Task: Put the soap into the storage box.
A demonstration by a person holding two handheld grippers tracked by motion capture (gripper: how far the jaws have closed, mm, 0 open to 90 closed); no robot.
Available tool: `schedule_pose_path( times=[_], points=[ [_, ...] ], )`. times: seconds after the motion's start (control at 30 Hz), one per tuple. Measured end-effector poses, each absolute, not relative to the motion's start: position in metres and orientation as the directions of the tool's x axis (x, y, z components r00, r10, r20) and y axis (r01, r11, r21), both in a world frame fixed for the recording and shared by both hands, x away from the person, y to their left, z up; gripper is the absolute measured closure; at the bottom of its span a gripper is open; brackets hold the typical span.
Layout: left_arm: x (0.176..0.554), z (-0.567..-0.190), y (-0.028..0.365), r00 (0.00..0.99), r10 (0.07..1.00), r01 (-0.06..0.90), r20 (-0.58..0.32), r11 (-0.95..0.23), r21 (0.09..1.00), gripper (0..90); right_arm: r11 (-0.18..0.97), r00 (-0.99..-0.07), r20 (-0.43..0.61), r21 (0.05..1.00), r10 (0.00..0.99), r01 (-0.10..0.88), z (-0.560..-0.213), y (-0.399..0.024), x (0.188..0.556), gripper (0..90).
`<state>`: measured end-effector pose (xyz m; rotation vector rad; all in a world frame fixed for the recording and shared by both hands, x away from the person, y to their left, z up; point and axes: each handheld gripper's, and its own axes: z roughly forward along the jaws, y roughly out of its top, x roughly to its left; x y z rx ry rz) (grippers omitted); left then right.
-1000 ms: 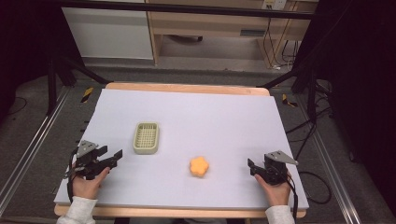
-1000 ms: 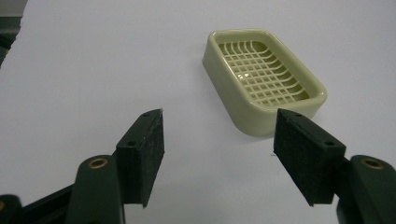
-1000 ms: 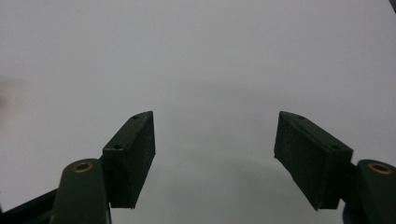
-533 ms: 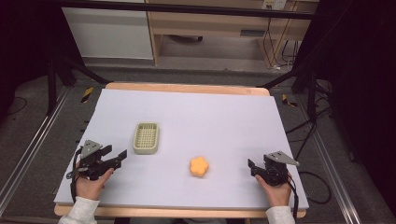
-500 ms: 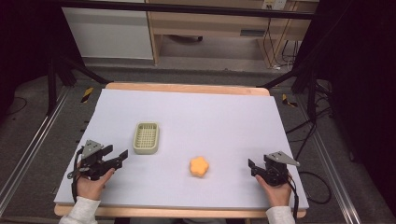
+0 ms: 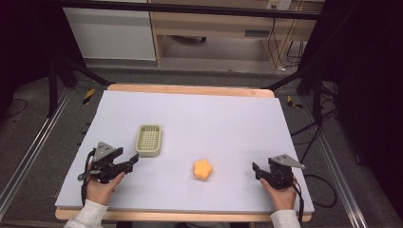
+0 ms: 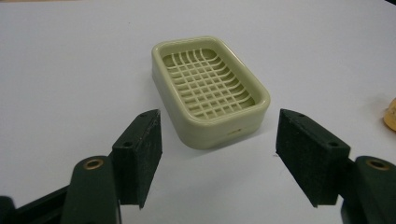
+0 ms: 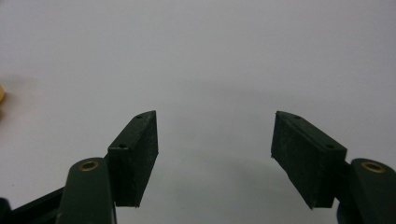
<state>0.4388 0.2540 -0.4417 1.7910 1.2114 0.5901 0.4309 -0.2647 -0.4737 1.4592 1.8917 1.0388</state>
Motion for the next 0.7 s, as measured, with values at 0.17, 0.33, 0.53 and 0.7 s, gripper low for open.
schedule_pose_path(
  times=[0.17, 0.33, 0.53, 0.7],
  points=[
    [0.439, -0.441, 0.248, 0.431, 0.899, 0.488, -0.078, -0.159, 0.858, 30.9, 0.122, -0.271, 0.041, 0.823, 0.962, 0.555, -0.474, -0.264, 0.431, 31.8],
    [0.44, -0.442, 0.241, 0.447, 0.892, 0.49, -0.071, -0.178, 0.854, 30.5, 0.133, -0.273, 0.028, 0.824, 0.962, 0.55, -0.474, -0.264, 0.431, 31.7],
    [0.442, -0.438, 0.233, 0.469, 0.881, 0.483, -0.062, -0.197, 0.853, 29.7, 0.135, -0.275, 0.028, 0.82, 0.961, 0.557, -0.475, -0.262, 0.432, 31.4],
    [0.444, -0.431, 0.23, 0.484, 0.873, 0.47, -0.053, -0.209, 0.858, 29.2, 0.134, -0.274, 0.028, 0.821, 0.961, 0.554, -0.475, -0.261, 0.432, 30.9]
  ],
)
